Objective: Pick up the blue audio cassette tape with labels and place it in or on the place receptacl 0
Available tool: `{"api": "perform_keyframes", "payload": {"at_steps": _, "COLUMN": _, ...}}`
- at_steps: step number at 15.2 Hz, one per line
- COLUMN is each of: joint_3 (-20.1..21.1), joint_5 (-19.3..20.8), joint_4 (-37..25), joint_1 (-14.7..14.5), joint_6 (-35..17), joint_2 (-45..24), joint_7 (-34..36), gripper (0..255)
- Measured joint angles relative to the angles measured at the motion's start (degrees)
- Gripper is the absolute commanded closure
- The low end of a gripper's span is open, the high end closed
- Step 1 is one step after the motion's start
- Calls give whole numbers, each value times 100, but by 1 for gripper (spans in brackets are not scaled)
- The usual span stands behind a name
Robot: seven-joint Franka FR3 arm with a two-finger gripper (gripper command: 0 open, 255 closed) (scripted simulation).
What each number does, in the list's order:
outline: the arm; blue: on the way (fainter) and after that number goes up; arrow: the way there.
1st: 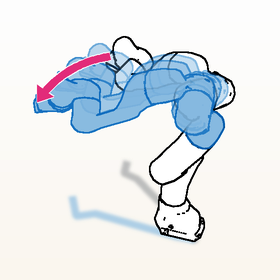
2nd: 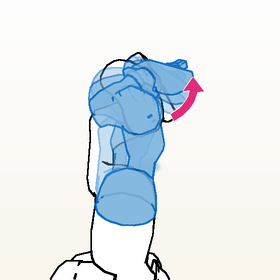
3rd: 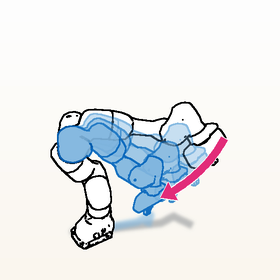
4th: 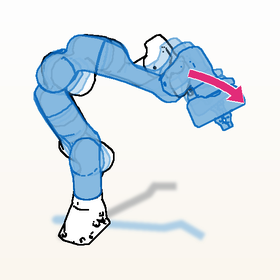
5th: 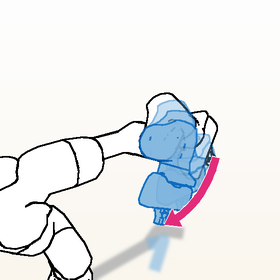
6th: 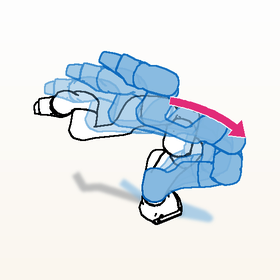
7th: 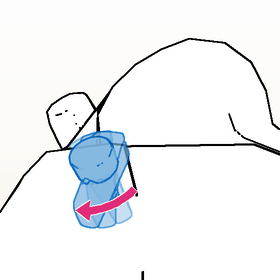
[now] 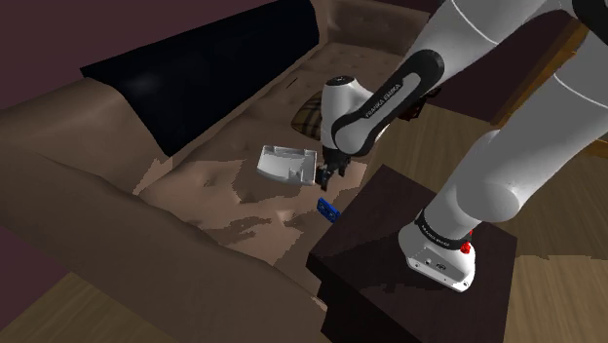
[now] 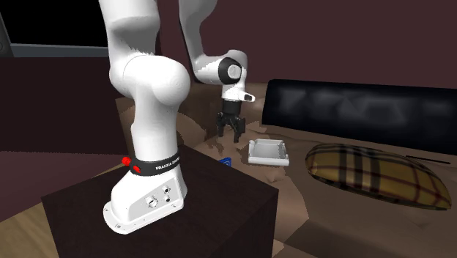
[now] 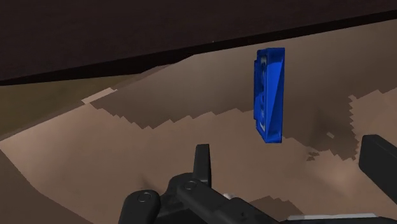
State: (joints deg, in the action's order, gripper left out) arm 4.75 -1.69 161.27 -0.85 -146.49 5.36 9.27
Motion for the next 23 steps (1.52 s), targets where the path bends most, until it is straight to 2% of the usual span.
{"api": "perform_keyframes", "payload": {"at_steps": 6, "joint_3": 56, "joint_5": -54, "joint_4": -304, "joint_1": -70, "joint_6": -1173, "joint_2": -1698, "joint_7": 203, "gripper": 0}}
{"api": "perform_keyframes", "payload": {"at_steps": 14, "joint_3": -4, "joint_5": 4, "joint_4": -420, "joint_1": -154, "joint_6": -1955, "joint_2": -2623, "joint_7": 284, "gripper": 0}}
{"api": "perform_keyframes", "payload": {"at_steps": 20, "joint_3": -12, "joint_5": 9, "joint_4": -423, "joint_1": -160, "joint_6": -2026, "joint_2": -2695, "joint_7": 287, "gripper": 0}}
{"api": "perform_keyframes", "payload": {"at_steps": 21, "joint_3": -12, "joint_5": 9, "joint_4": -423, "joint_1": -160, "joint_6": -2026, "joint_2": -2695, "joint_7": 287, "gripper": 255}}
{"api": "perform_keyframes", "payload": {"at_steps": 23, "joint_3": -12, "joint_5": 9, "joint_4": -423, "joint_1": -160, "joint_6": -2026, "joint_2": -2695, "joint_7": 287, "gripper": 255}}
